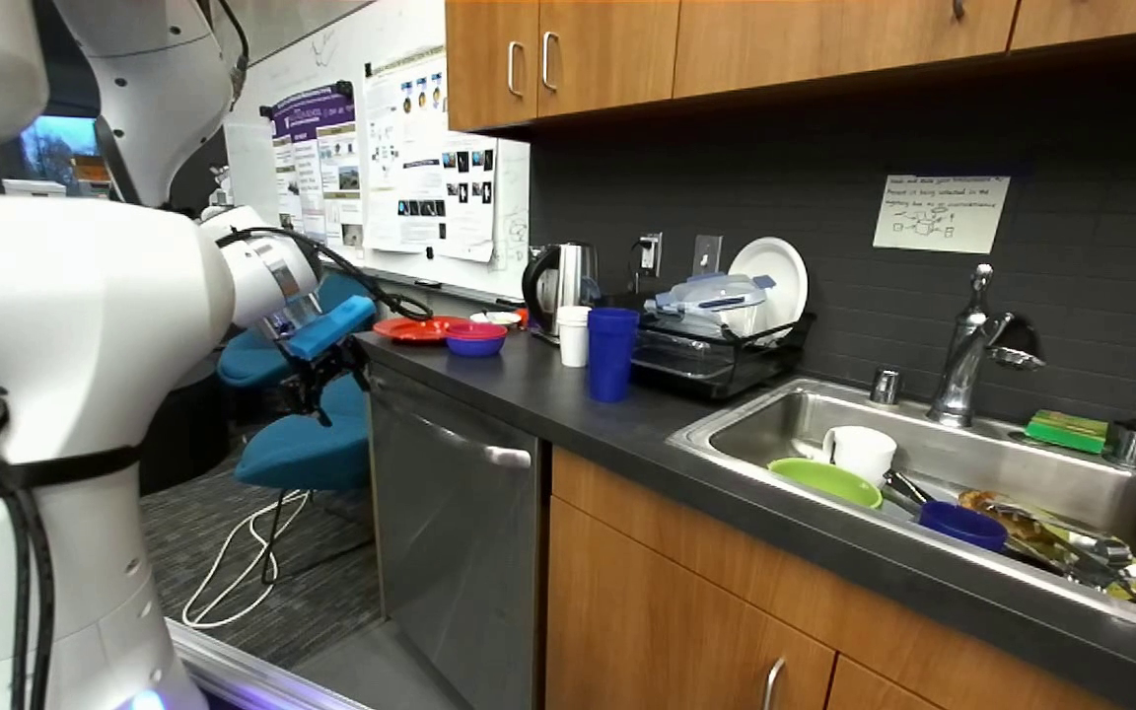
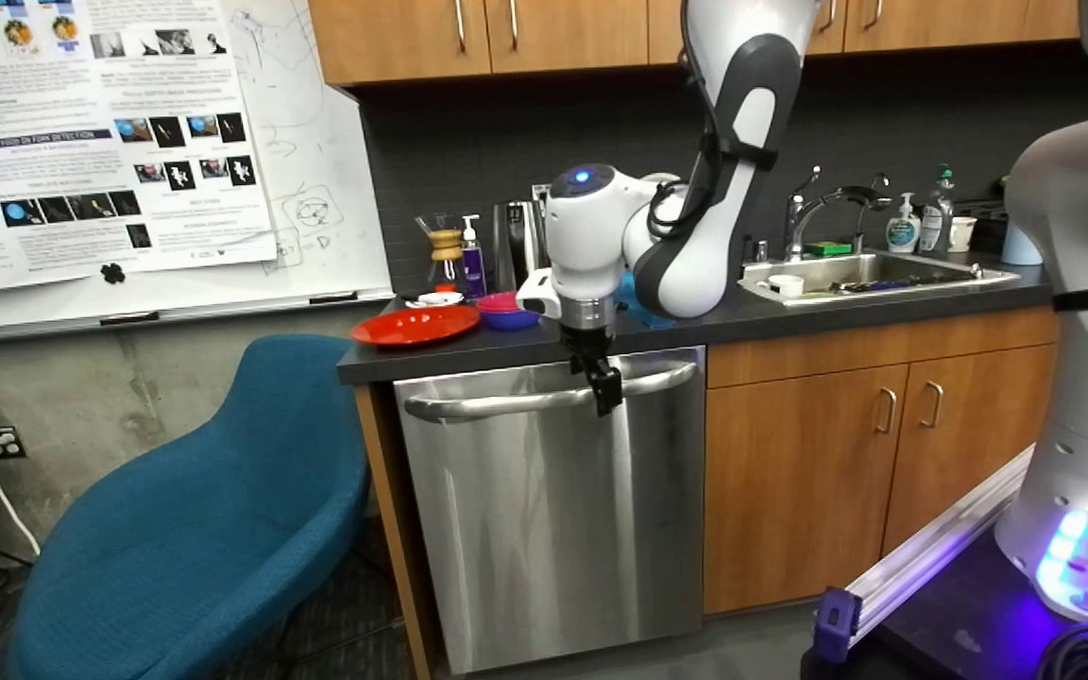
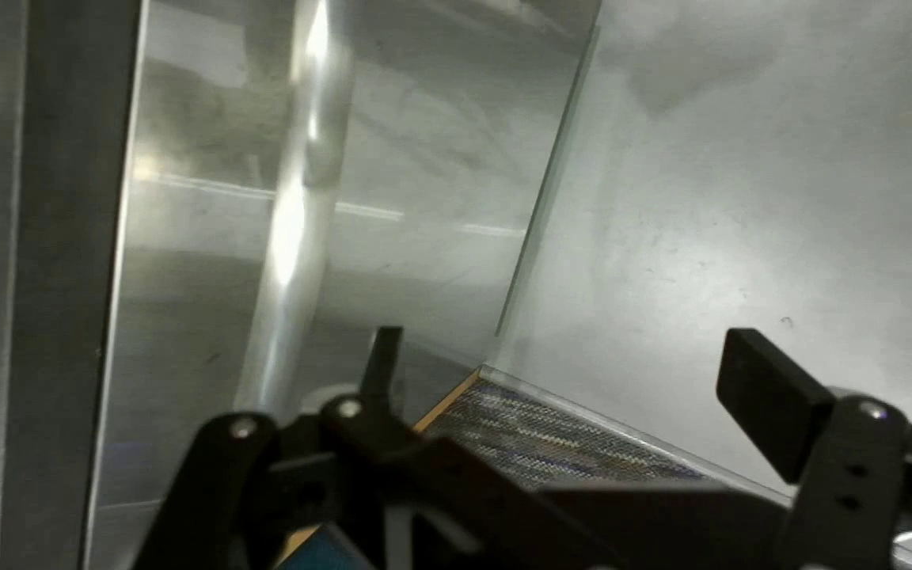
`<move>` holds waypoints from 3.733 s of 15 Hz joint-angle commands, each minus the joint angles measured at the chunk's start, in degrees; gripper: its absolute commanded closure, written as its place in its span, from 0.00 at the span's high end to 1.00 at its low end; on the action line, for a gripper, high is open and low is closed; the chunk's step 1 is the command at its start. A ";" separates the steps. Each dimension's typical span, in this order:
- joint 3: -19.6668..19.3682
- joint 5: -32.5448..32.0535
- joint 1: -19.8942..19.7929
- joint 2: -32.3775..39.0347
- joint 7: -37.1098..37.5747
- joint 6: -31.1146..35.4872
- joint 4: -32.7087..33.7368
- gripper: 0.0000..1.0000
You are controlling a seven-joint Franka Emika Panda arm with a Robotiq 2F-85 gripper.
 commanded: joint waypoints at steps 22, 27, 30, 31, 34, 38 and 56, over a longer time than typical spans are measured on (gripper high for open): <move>33.74 -16.75 -37.36 19.13 21.78 -9.94 29.79 1.00; 34.74 -16.50 -38.11 20.51 22.40 -9.70 29.51 1.00; 34.77 -16.73 -37.79 21.05 22.96 -9.83 29.80 1.00; 34.73 -16.78 -37.75 21.16 23.15 -9.87 30.03 1.00; 34.67 -16.41 -38.21 21.68 23.36 -9.80 31.20 1.00; 34.64 -15.57 -39.67 22.66 22.87 -9.80 33.23 1.00; 37.70 -9.00 -43.33 30.10 18.61 -8.55 36.46 1.00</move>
